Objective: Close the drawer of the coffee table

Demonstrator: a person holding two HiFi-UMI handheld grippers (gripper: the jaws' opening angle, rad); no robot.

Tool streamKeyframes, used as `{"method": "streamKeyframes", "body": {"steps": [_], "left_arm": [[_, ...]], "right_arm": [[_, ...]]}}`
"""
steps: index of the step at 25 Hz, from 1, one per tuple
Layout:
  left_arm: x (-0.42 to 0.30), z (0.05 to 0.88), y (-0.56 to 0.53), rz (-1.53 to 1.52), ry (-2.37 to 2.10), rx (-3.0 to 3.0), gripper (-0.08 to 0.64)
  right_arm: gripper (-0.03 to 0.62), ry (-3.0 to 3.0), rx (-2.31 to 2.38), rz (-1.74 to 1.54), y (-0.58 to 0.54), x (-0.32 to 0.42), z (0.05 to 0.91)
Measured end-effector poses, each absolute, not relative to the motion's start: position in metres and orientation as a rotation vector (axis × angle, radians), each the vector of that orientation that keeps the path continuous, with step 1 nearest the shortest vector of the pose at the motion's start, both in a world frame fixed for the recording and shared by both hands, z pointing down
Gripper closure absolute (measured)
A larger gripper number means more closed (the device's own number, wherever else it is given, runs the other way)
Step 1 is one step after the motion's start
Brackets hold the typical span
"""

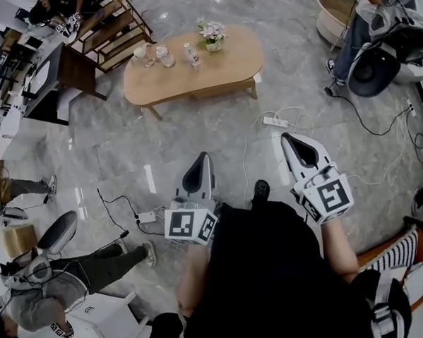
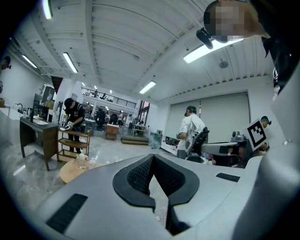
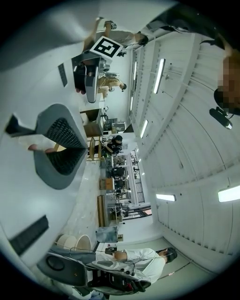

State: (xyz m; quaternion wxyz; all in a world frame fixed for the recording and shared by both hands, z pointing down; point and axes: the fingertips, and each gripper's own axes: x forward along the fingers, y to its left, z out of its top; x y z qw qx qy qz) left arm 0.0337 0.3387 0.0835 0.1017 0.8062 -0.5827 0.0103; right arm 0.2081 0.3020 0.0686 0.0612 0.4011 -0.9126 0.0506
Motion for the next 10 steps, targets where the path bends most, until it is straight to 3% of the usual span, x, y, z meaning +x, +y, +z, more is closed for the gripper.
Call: {"method": "streamKeyframes", "body": {"steps": [10], "left_arm": [[0.0335,0.0914,0.3341,0.063,-1.714,2.417,0.546]], "right_arm": [[0.580,-2.758,1.197,0.126,0.2957,0.2043,0.0722]]}}
